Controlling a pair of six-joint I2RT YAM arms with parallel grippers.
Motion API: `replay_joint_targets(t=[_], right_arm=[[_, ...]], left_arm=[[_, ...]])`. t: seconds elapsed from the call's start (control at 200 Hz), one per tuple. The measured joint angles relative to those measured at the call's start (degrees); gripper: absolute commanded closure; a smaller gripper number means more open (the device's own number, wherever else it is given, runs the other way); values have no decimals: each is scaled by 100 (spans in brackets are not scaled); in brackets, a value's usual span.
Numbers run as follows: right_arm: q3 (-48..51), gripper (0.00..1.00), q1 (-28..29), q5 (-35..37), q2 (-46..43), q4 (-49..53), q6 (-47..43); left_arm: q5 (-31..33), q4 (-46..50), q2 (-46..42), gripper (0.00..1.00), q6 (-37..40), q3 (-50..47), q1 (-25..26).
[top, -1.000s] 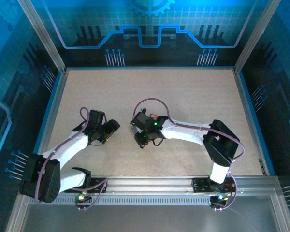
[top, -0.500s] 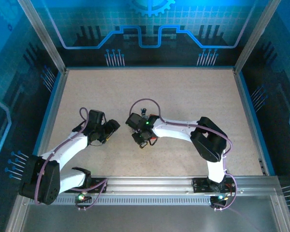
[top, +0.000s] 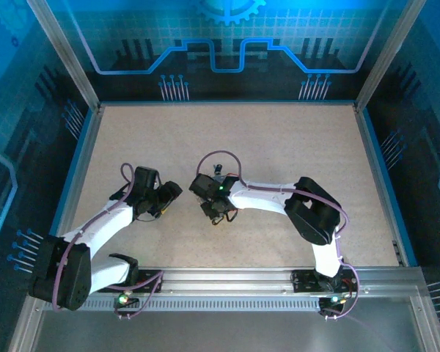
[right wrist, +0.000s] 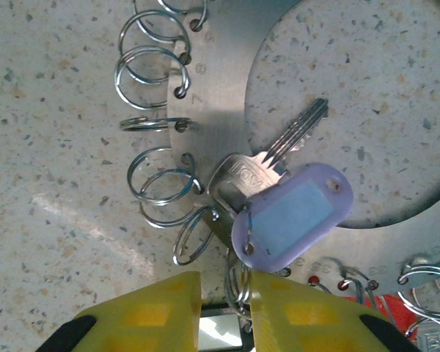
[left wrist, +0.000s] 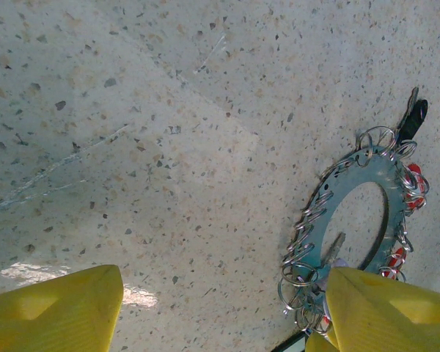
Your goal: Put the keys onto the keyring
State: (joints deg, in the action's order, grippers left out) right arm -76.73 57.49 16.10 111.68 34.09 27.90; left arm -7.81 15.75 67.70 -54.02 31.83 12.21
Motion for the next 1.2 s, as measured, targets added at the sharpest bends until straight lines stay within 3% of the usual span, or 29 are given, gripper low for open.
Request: replay_joint_targets(t=[0.26,0.775,1.196], right_arm=[[0,77,26,114,44,-4,66],[0,88,26,299,138,-173,83],[2,80,26,470,197,-337,81]], left_arm=[[-17,2,11,25,2,0,0],[-76,2,11,26,2,0,0],[-98,31,-125,26,20,0,-2]])
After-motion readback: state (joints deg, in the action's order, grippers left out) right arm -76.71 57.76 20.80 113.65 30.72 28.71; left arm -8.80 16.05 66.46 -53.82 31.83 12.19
